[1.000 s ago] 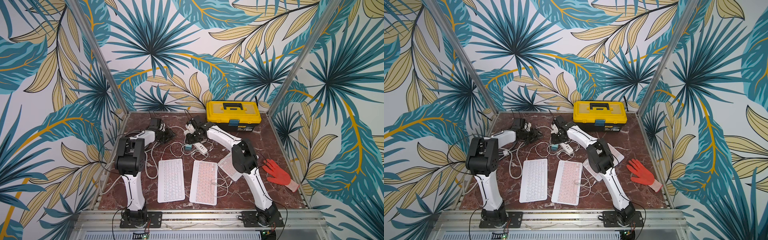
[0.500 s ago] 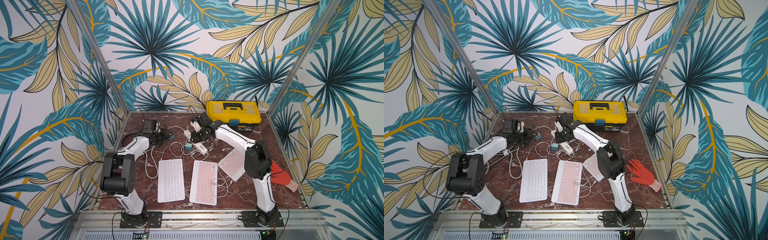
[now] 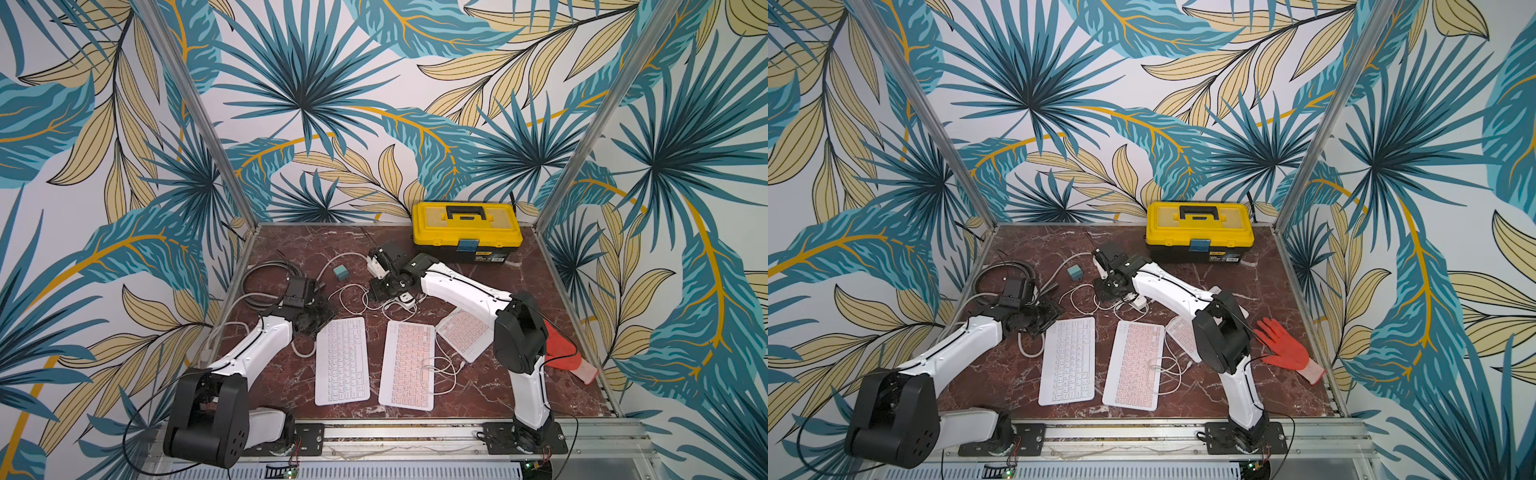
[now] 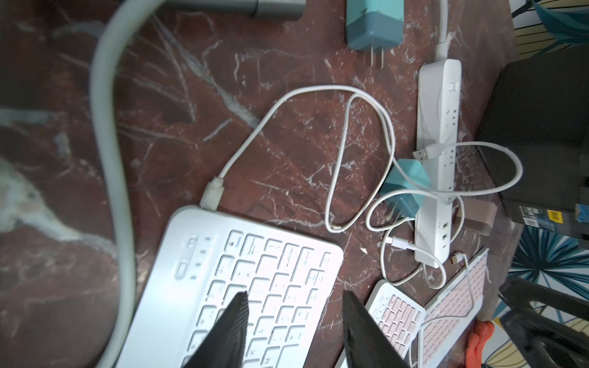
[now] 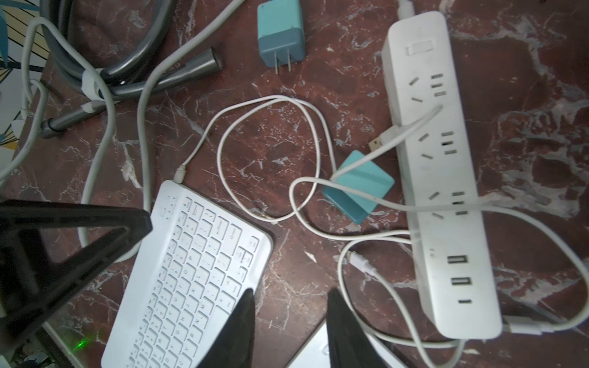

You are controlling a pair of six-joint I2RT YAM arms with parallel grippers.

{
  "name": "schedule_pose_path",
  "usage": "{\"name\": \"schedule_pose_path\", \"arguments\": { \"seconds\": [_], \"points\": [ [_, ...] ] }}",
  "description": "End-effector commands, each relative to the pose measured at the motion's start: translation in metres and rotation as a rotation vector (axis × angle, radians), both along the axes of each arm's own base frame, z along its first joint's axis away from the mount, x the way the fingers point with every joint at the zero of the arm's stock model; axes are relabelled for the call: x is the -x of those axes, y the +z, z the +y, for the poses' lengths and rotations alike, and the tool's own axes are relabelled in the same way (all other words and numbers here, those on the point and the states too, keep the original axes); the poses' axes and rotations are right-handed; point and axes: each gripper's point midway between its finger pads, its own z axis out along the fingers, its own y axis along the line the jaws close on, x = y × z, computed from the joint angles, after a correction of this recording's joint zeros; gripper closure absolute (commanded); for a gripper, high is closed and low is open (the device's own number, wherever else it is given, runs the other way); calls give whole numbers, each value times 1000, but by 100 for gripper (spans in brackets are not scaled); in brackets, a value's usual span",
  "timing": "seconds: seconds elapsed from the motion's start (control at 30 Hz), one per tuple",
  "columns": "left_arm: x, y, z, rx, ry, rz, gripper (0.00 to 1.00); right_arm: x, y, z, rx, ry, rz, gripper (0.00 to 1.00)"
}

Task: Unplug the wireless keyboard
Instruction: Adjust the keyboard at the center of the board.

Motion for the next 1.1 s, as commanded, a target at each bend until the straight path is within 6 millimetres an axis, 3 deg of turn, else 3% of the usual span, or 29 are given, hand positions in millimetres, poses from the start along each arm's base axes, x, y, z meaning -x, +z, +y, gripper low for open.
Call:
{"name": "schedule_pose_path", "arguments": {
  "seconds": [0.0, 0.17, 0.43, 0.6, 0.87, 1.07],
  "points": [
    [28, -12, 15, -66, 93, 67, 51, 8, 2, 20, 11, -35, -7, 63],
    [50, -26, 29, -107, 155, 116, 52, 18, -6, 58, -66, -58, 57, 67],
    [49, -36, 50, -160, 182, 147, 52, 23, -23, 106, -178, -85, 122, 67],
    [46, -46, 56, -179, 159, 191, 51, 23, -33, 117, -201, -80, 143, 67],
    [41, -61, 50, -178, 98, 227, 49, 23, -46, 127, -213, -60, 177, 67],
    [29, -36, 46, -166, 73, 135, 49, 25, -48, 126, -208, -44, 174, 67]
  ]
}}
